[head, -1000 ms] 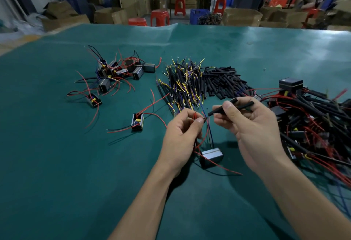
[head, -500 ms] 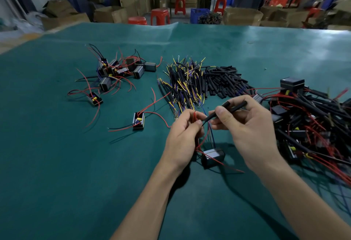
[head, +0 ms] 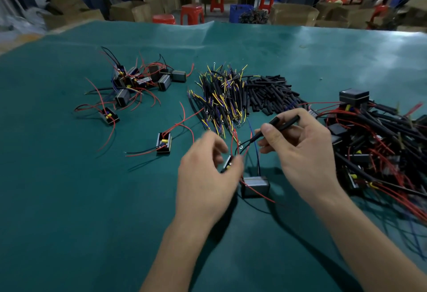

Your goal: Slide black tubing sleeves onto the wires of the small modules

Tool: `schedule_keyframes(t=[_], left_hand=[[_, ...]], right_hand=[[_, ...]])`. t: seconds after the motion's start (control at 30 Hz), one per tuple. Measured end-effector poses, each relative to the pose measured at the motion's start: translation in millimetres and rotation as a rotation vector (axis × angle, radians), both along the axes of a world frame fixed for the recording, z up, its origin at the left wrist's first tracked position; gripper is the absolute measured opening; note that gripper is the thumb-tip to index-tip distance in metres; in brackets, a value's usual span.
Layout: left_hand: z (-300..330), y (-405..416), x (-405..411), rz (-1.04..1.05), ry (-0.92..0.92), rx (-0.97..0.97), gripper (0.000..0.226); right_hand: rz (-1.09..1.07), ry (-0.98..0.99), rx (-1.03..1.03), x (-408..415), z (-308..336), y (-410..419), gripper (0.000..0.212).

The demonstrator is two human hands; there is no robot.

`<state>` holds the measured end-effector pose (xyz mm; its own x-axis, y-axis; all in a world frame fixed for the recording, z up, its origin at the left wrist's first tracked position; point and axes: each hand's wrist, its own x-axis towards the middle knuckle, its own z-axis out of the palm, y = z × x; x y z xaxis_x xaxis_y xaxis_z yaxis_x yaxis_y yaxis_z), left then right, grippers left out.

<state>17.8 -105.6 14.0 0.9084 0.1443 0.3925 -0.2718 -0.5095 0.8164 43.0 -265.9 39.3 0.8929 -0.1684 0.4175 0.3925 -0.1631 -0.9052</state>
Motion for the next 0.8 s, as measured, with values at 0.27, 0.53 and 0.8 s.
schedule_keyframes(t=[0.27, 0.53, 0.8], left_hand=[[-13.6, -13.7, -16.5, -0.053, 0.015, 0.179, 0.031], [-17.1, -7.1, -11.0, -0.132, 0.032, 0.050, 0.029], [-13.0, -10.9, -13.4, -0.247, 0.036, 0.141, 0.008]], right_hand=[[0.035, 0.022, 0.079, 3.9, 4.9, -6.8, 0.013], [0.131, 0.371, 0.315, 1.3, 19.6, -33.0, 0.032], [0.014, 0.029, 0.603, 0.7, 28.5, -50.9, 0.027]])
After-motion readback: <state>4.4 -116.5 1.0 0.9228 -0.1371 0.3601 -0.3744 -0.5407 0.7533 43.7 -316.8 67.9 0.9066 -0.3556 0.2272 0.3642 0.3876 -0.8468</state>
